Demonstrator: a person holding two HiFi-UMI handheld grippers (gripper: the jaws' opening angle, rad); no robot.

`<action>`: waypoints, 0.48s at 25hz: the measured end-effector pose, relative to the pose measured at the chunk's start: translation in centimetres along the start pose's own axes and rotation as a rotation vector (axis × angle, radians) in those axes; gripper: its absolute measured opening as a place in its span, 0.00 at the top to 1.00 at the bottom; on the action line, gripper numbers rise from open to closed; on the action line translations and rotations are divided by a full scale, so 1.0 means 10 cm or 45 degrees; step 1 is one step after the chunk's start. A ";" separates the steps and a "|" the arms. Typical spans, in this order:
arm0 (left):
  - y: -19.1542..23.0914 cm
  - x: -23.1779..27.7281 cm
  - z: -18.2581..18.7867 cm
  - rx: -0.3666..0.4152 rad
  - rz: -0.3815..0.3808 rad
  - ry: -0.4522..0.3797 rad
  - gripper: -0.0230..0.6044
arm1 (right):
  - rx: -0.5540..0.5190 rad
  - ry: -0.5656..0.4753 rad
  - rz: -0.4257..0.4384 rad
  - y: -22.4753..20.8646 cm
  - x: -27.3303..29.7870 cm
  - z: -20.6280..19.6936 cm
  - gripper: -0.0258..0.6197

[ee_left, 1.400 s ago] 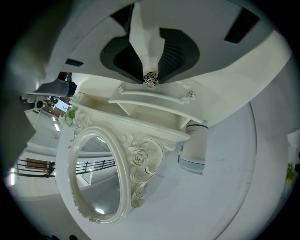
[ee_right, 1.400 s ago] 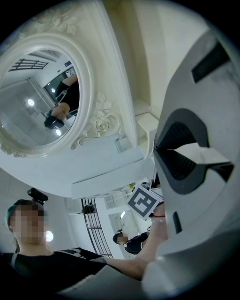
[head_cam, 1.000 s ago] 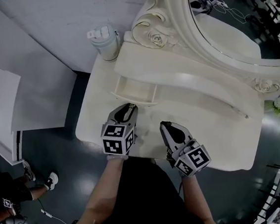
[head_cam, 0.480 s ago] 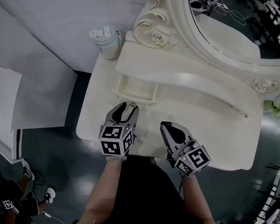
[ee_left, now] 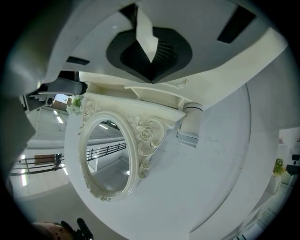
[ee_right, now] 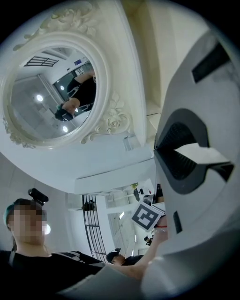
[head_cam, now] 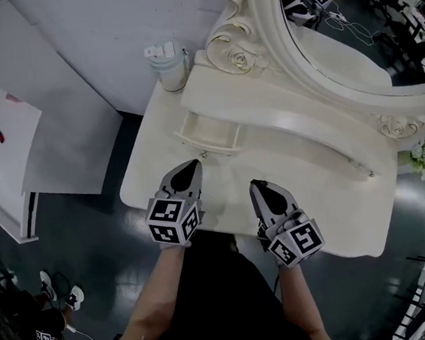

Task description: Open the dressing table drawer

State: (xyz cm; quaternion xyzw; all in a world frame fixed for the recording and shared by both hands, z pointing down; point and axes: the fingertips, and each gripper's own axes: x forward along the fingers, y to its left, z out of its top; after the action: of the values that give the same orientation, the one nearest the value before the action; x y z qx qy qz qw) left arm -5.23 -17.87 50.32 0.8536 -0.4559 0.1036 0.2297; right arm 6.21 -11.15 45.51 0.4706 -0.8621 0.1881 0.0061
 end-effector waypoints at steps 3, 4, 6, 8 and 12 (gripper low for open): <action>-0.18 -0.10 0.12 -0.001 -0.073 -0.067 0.96 | -0.033 -0.034 -0.012 0.03 -0.08 0.11 0.95; -0.24 -0.13 0.16 0.004 -0.090 -0.087 0.96 | -0.044 -0.046 -0.017 0.04 -0.11 0.15 0.95; -0.36 -0.19 0.24 0.018 -0.124 -0.123 0.96 | -0.063 -0.073 -0.028 0.05 -0.17 0.23 0.95; -0.48 -0.25 0.31 0.031 -0.157 -0.152 0.96 | -0.081 -0.095 -0.038 0.07 -0.24 0.30 0.95; -0.71 -0.41 0.43 0.058 -0.201 -0.195 0.96 | -0.110 -0.131 -0.053 0.13 -0.41 0.43 0.95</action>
State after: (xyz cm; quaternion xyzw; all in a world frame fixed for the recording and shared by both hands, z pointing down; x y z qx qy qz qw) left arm -1.86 -13.56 42.92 0.8973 -0.4011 0.0299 0.1820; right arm 8.10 -8.62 40.36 0.4967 -0.8586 0.1263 -0.0139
